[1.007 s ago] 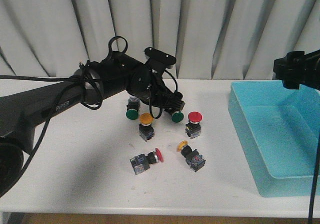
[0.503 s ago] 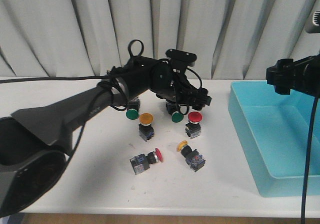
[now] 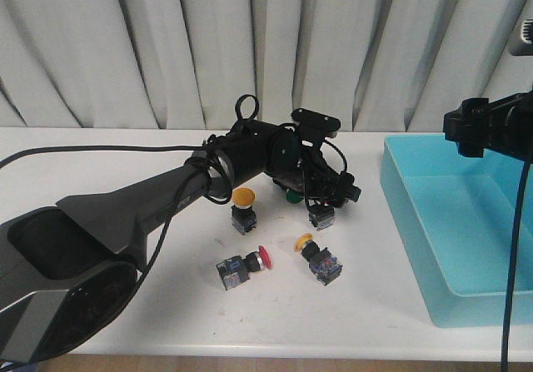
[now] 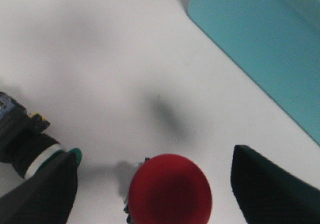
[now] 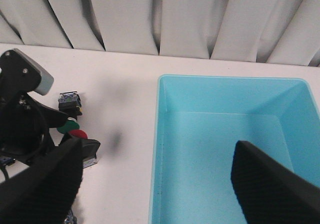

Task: Pick red and yellow buttons and place in box
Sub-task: 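Close the left gripper on the red button's body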

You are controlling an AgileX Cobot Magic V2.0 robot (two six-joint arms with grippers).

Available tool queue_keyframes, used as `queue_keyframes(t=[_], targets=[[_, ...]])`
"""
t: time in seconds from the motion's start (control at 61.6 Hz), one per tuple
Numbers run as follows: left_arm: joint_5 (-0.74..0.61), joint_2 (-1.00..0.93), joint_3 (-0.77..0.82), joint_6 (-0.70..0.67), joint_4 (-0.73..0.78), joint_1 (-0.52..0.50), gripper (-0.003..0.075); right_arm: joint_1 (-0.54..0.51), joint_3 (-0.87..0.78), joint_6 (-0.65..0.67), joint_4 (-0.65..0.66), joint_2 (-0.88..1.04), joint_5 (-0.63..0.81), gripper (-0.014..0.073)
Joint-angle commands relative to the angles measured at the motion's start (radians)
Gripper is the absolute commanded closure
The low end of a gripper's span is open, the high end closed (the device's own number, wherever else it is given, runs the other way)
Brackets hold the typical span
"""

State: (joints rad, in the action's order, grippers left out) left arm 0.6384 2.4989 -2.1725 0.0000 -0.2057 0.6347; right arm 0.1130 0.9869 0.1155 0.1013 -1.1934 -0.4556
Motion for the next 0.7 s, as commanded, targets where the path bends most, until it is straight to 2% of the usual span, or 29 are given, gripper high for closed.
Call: queue_keyframes(t=[0.0,0.13,0.26,0.276,0.471,0.682], targets=[[-0.037,-0.067,-0.032,0.000,-0.018,0.004,0.0136,0.002,0.034,-0.010,0.001,0.019,0.060,0.0014],[-0.011,-0.059,-0.032,0.000,-0.016,0.004,0.0171,0.002,0.034,-0.012,-0.001,0.019,0.060,0.0014],[-0.004,-0.057,-0.032,0.000,-0.007,0.004,0.0244,0.002,0.034,-0.013,-0.001,0.019,0.060,0.0014],[-0.002,-0.057,-0.032,0.000,-0.007,0.003,0.0451,0.002,0.034,-0.013,-0.001,0.019,0.060,0.0014],[0.006,-0.064,-0.041,0.000,-0.007,0.002,0.0731,0.002,0.034,-0.016,-0.001,0.019,0.052,0.0014],[0.127,-0.163,-0.135,0.000,-0.010,0.000,0.0728,0.099,0.034,-0.156,-0.001,0.019,0.042,0.0014]])
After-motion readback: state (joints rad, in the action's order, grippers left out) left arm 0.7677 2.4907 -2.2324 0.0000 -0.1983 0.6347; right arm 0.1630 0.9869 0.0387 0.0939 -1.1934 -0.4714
